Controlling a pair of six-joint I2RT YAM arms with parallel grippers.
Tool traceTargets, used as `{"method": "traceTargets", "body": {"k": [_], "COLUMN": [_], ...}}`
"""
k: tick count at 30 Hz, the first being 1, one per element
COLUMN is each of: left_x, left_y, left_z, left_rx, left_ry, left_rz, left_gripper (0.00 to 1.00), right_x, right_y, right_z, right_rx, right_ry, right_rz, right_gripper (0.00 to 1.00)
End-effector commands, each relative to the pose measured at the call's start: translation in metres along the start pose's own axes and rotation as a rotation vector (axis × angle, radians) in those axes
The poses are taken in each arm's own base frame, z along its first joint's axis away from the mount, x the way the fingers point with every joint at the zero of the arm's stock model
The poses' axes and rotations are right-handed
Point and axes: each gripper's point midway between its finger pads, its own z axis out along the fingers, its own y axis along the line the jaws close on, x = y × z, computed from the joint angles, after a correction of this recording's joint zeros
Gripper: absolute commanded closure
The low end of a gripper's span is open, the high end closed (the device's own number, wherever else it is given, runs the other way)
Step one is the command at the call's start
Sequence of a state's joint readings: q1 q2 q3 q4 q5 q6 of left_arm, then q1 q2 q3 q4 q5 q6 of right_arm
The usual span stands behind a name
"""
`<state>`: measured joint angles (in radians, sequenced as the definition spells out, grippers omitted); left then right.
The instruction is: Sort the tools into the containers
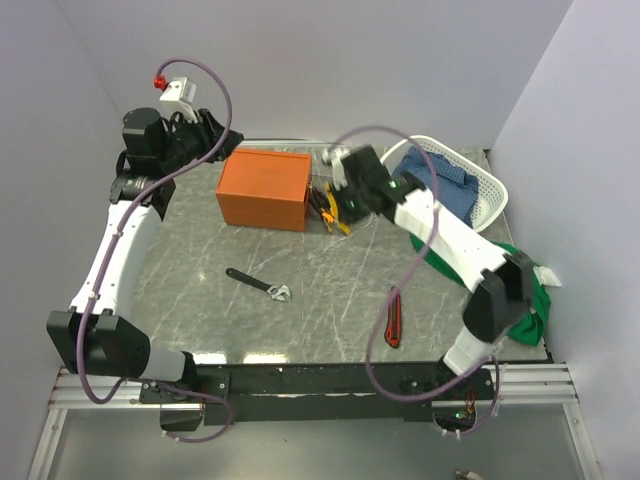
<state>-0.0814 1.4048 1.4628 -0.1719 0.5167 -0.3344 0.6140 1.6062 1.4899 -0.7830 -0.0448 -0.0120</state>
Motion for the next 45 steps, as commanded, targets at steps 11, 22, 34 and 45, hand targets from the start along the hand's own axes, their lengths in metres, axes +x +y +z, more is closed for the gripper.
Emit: {"method": "traceTargets", "body": {"k": [11, 22, 34, 45], "left_x": [-0.007, -0.007, -0.014, -0.005], "left_y": [0.071, 0.07, 0.059, 0.076], "left_z": [-0.042, -0.038, -0.026, -0.023], "left_rx": [-0.146, -0.101, -0.024, -0.098], "left_ry": [-0.07, -0.078, -0.091, -0.089], "left_rz": [-0.053, -0.095, -0.145, -0.169], "left_gripper": [0.56, 0.56, 0.57, 0.57], "right_x": [-0.114, -0.11, 0.049, 0.16], "right_y": [-0.071, -0.07, -0.085, -0.047], "right_z": [0.115, 0.069, -0.011, -0.017], "right_rx": [0.131, 0.176, 0.206, 0.03], "right_ry": [-0.11, -0.122, 0.154, 0.382], "right_rz": [-0.061, -0.083, -0.126, 0.166], "right_gripper": [1.0, 0.41, 0.34, 0.25]}}
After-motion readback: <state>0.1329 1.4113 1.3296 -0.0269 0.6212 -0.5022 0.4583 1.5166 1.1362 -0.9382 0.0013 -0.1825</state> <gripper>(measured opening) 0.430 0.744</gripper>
